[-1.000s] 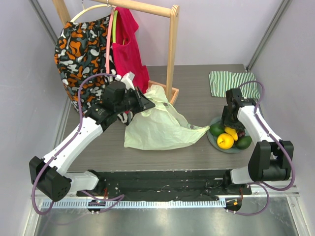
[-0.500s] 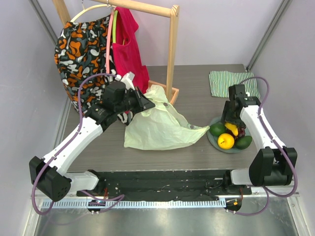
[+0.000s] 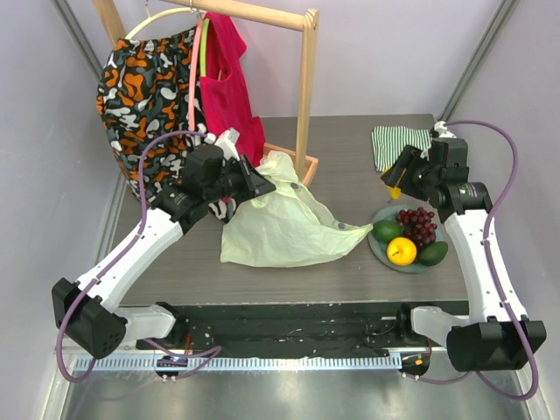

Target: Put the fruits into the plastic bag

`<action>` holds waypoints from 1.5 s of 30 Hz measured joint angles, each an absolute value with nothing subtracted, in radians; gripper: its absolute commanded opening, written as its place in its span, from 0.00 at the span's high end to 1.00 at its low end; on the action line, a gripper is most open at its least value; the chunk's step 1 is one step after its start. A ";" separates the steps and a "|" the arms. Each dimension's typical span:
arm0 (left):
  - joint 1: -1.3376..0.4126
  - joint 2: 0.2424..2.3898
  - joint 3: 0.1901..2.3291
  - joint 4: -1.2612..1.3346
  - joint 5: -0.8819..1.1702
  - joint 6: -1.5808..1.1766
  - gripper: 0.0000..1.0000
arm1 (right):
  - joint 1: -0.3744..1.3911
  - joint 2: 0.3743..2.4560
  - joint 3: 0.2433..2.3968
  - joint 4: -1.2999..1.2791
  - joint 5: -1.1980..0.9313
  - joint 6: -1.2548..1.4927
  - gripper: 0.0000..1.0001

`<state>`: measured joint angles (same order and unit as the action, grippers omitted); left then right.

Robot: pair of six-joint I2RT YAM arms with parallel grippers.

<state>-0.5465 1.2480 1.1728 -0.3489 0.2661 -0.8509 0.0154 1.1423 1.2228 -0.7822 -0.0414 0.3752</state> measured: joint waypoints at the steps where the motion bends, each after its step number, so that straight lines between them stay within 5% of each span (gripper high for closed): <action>1: -0.546 1.248 1.173 -0.349 0.266 -0.850 1.00 | 0.015 1.127 1.216 -0.739 -0.082 0.395 0.74; 17: -0.546 1.248 1.173 -0.349 0.266 -0.852 1.00 | 0.240 1.089 1.081 -0.409 -0.365 0.504 0.77; 33: -0.546 1.248 1.173 -0.349 0.266 -0.852 1.00 | 0.381 1.099 0.982 -0.462 -0.403 0.491 0.79; 45: -0.546 1.250 1.176 -0.349 0.266 -0.855 1.00 | 0.516 1.311 1.015 -0.525 -0.367 0.417 0.78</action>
